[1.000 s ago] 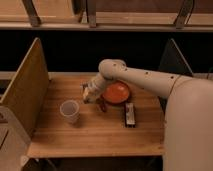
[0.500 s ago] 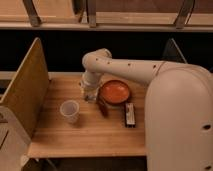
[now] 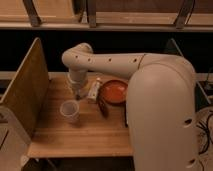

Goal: Place the white sponge in the ceramic cup

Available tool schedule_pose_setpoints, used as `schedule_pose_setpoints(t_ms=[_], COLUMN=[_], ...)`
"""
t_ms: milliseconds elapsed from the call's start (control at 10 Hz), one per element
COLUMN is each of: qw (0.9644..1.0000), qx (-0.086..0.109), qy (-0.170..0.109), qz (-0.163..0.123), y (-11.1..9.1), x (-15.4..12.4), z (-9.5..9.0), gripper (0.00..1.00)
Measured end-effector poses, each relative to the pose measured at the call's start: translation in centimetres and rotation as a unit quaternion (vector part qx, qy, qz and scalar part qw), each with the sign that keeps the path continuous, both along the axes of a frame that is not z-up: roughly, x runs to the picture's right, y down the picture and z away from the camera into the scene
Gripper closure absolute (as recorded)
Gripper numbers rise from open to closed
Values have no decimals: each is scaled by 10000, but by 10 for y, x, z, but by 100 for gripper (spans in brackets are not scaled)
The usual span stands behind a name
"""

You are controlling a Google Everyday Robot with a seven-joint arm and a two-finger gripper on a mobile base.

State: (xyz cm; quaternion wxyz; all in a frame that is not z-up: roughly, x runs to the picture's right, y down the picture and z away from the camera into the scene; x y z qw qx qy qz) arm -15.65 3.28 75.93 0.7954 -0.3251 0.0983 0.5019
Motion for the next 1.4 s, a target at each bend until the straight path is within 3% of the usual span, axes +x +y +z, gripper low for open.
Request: schedule_pose_setpoints(t_ms=[600, 1100, 1400], qw=[10000, 9974, 9966], qx=[67, 453, 345], qy=[21, -355, -574], qz=[-48, -432, -481], y=[-4, -10, 13], x=[3, -36, -53], z=[0, -39, -55], gripper=[100, 100, 100])
